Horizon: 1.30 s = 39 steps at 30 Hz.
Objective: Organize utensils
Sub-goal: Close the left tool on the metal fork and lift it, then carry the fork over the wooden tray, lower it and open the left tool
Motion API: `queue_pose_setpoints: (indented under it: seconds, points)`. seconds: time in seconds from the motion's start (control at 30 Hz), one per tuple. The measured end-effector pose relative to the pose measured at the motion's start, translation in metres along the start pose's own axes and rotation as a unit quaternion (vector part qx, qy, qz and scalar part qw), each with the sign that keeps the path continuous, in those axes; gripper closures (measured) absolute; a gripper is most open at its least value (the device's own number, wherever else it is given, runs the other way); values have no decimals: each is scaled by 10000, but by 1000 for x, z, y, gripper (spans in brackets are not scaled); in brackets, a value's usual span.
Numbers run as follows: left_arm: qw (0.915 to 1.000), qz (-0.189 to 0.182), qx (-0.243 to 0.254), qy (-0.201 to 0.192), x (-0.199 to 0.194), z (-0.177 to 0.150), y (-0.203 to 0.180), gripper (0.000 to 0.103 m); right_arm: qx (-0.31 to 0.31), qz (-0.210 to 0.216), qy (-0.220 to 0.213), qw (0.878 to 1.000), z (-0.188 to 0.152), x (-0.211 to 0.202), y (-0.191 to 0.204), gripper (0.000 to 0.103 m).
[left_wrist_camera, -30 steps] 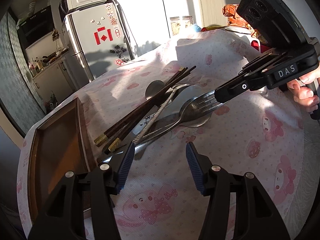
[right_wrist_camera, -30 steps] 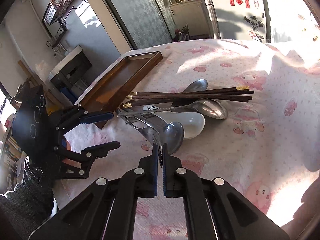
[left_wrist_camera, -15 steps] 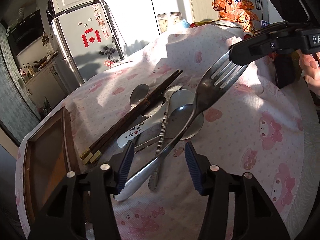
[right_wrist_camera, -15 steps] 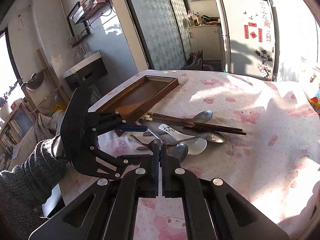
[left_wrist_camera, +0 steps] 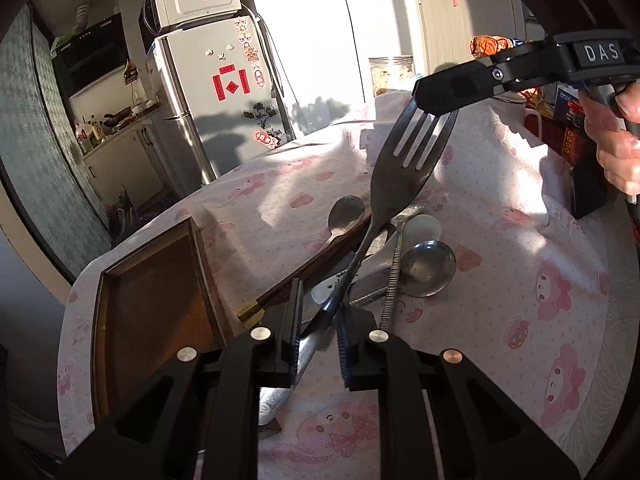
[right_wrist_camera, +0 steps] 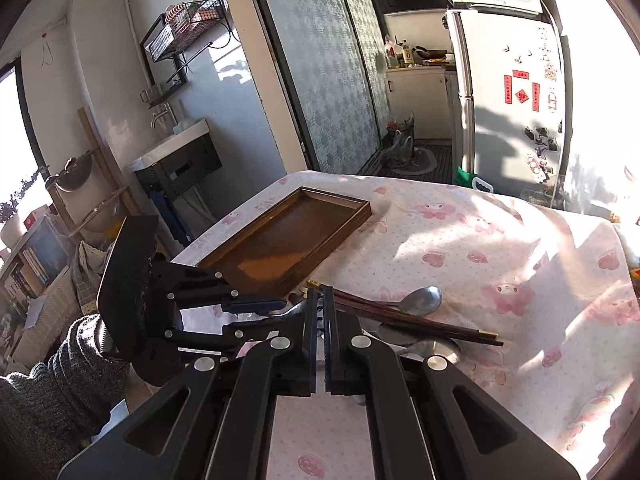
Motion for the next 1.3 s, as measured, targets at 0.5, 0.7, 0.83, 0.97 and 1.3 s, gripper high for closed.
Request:
queue_pose_setpoints:
  seconds: [0.5, 0.7, 0.83, 0.97, 1.3]
  points:
    - [9905, 541, -1187, 439, 21, -53, 140, 86, -418, 230, 683, 9965, 84, 156, 35, 99]
    - [9878, 656, -1308, 537, 23, -64, 153, 89, -167, 395, 906, 9950, 92, 204, 26, 97]
    - [9865, 750, -1310, 631, 28, -69, 155, 89, 123, 445, 1031, 9936, 86, 225, 16, 97]
    - [9853, 804, -1280, 796, 36, -77, 154, 88, 319, 398, 1232, 9911, 76, 248, 7, 96]
    - [9868, 969, -1124, 653, 25, -72, 150, 58, 170, 28, 1372, 9904, 59, 279, 13, 93]
Point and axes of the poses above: each gripper's, at about its wrist camera, not at the fingertips, and x roughly the way its jaws point, y to its left, z to its top, the point moved 5 cm from there along x, roughly the way its jaws point, and after that the axes turned 6 degrees about x, right-handed, at the moved point
